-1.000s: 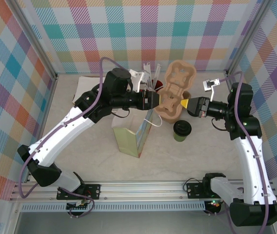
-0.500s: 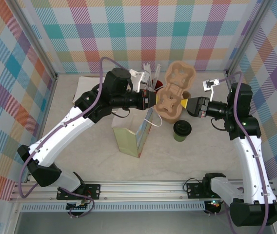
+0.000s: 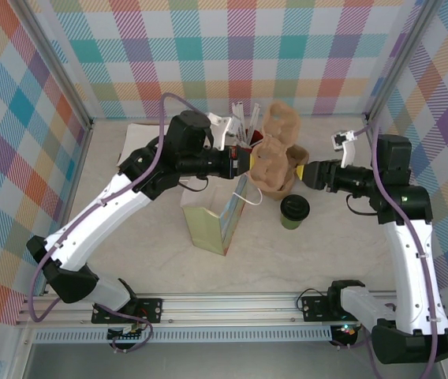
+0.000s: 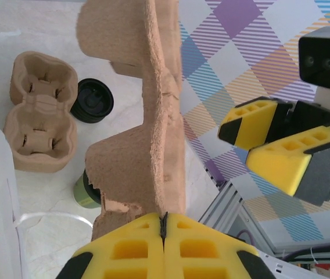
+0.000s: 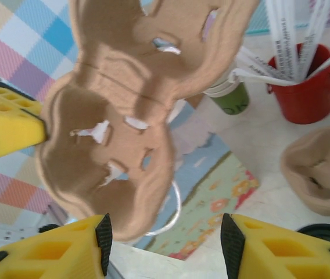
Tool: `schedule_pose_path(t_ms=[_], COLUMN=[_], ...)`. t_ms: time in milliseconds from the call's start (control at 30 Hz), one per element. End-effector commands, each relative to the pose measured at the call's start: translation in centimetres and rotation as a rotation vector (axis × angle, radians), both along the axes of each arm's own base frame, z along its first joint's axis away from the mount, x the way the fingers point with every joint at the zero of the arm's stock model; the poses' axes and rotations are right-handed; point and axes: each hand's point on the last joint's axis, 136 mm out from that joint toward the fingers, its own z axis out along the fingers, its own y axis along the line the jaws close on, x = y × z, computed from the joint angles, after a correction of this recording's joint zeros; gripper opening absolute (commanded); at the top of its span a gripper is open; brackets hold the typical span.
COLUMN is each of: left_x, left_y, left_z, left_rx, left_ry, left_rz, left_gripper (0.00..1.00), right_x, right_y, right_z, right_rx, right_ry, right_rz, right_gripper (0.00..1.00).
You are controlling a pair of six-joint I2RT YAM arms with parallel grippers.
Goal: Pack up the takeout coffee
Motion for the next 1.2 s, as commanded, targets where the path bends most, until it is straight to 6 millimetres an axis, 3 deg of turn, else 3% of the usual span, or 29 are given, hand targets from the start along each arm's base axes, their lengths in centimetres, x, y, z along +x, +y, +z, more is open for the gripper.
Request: schedule_pose_path(t_ms=[0,167,433,733,1167], left_x=[-1.4,-1.7,-2.0,-2.1,-2.2], left_y=[1.2,1.5,1.2,1.5,1.5], left_z=[1.2,0.8,0.1,0.0,0.2], left_rx=[-0.024,-0.02,-0.014,0.0,-0.001], left_ry=[0.003,0.018,0.045,0.035,0.033], left_rz=[0.007,0.012,-0.008,-0.01,-0.012], left_gripper=[0.0,0.0,0.0,0.0,0.0], right_x=[-0.2,0.0,0.6,1.9,4.2], right_y=[-1.4,-1.3,1.3,5.0,7.6], right_z=[-0.7,1.0,3.4,3.1,1.0], right_rx=[-0.162,-0.213,-0.354,-0.578,-0.771], right_ry=[-0.021,-0.075,-0.203,-0.286,-0.334], right_rz=[-0.023,-0.006,0.106,0.264,0.349], right_gripper=[0.56,0.57,0.62,0.68,0.73])
